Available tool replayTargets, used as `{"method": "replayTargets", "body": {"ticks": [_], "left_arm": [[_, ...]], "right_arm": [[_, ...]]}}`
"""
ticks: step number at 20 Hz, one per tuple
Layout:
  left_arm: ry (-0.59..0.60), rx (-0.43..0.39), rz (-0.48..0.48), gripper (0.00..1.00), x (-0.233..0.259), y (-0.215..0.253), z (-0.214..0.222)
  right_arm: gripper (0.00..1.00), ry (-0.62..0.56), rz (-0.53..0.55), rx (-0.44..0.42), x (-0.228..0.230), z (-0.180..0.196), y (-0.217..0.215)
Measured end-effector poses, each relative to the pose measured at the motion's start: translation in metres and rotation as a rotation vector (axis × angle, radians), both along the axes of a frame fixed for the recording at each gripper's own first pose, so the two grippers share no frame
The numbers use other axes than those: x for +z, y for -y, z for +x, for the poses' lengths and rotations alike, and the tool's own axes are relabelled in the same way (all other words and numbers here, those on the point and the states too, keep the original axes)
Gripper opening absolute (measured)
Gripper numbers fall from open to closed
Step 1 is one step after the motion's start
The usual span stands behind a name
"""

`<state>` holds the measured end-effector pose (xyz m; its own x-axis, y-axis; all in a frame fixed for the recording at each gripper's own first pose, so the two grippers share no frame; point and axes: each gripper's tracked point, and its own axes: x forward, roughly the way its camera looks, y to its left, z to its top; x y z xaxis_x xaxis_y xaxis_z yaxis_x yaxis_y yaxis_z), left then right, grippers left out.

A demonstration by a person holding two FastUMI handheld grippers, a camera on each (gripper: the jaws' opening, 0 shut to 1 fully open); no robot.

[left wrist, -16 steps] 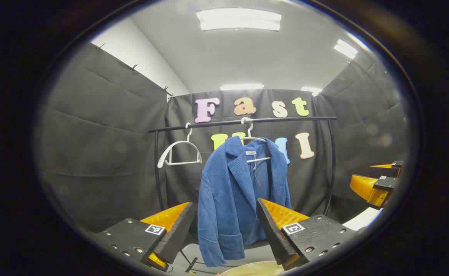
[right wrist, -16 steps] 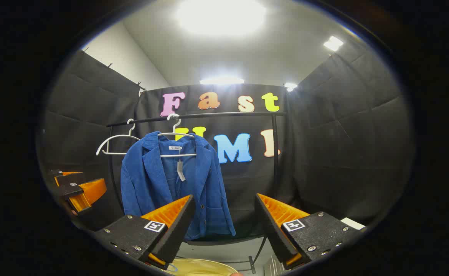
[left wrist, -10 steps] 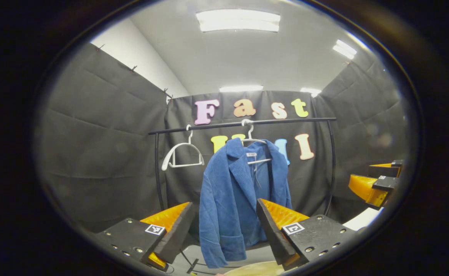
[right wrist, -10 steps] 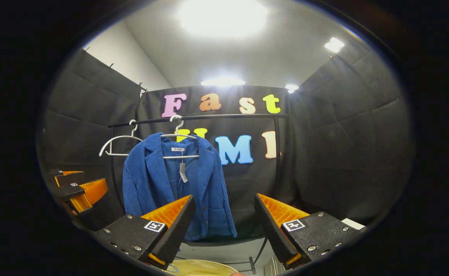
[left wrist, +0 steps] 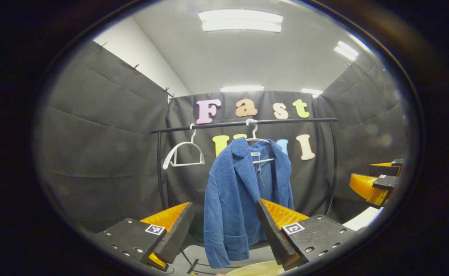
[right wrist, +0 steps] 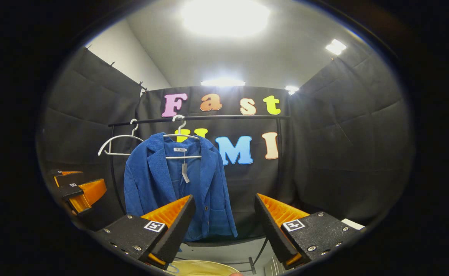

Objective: Grasp the clothes on the hanger with both hands and then place them into the laundry hamper below.

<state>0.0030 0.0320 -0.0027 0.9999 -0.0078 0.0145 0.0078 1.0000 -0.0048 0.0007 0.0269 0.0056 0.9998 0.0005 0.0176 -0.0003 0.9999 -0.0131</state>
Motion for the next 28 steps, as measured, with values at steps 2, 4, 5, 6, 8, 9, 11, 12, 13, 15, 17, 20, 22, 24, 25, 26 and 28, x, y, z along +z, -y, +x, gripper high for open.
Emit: {"method": "replayTargets", "body": {"ticks": [2,4,5,6,8,9,11,12,13,15,17,20,22,24,25,26,28], "left_arm": [[0.013,-0.005,-0.002,0.96,0.002,-0.004,0.003],[0.018,-0.013,-0.006,0.93,0.005,-0.009,0.007],[0.021,-0.021,-0.012,0.93,0.008,-0.011,0.009],[0.026,-0.023,-0.018,0.95,0.010,-0.015,0.012],[0.029,-0.018,-0.013,0.94,0.016,-0.022,0.019],[0.033,-0.014,-0.009,0.94,0.020,-0.025,0.022],[0.050,-0.011,-0.004,0.94,0.032,-0.027,0.028],[0.057,-0.010,-0.003,0.93,0.035,-0.026,0.031],[0.060,-0.007,-0.005,0.93,0.040,-0.022,0.035],[0.069,-0.003,-0.008,0.93,0.047,-0.015,0.043],[0.082,0.008,-0.002,0.94,0.058,-0.005,0.053],[0.092,0.024,-0.010,0.93,0.065,0.016,0.071],[0.083,0.030,-0.011,0.94,0.067,0.032,0.087],[0.081,0.039,-0.008,0.93,0.065,0.044,0.100],[0.074,0.044,-0.008,0.93,0.064,0.050,0.108],[0.066,0.047,-0.013,0.93,0.061,0.057,0.118],[0.049,0.057,-0.029,0.93,0.054,0.068,0.137]], "right_arm": [[0.95,0.005,-0.011,-0.008,0.003,0.003,-0.001],[0.95,0.010,-0.022,-0.020,0.007,0.008,-0.001],[0.95,0.023,-0.023,-0.026,0.013,0.009,0.000],[0.95,0.039,-0.024,-0.033,0.020,0.011,0.001],[0.95,0.050,-0.023,-0.032,0.027,0.017,-0.001],[0.95,0.056,-0.022,-0.026,0.031,0.022,-0.003],[0.95,0.078,-0.022,-0.015,0.043,0.030,-0.004],[0.96,0.087,-0.023,-0.009,0.049,0.036,-0.004],[0.95,0.094,-0.023,0.001,0.053,0.041,-0.005],[0.95,0.114,-0.020,0.028,0.063,0.054,-0.007],[0.95,0.134,-0.009,0.051,0.074,0.068,-0.004],[0.95,0.147,0.012,0.088,0.085,0.095,0.000],[0.95,0.156,0.018,0.109,0.093,0.112,0.003],[0.96,0.163,0.027,0.130,0.098,0.132,0.004],[0.96,0.165,0.032,0.141,0.098,0.143,0.003],[0.95,0.166,0.038,0.149,0.100,0.152,0.003],[0.95,0.165,0.049,0.170,0.098,0.168,0.000]]}}
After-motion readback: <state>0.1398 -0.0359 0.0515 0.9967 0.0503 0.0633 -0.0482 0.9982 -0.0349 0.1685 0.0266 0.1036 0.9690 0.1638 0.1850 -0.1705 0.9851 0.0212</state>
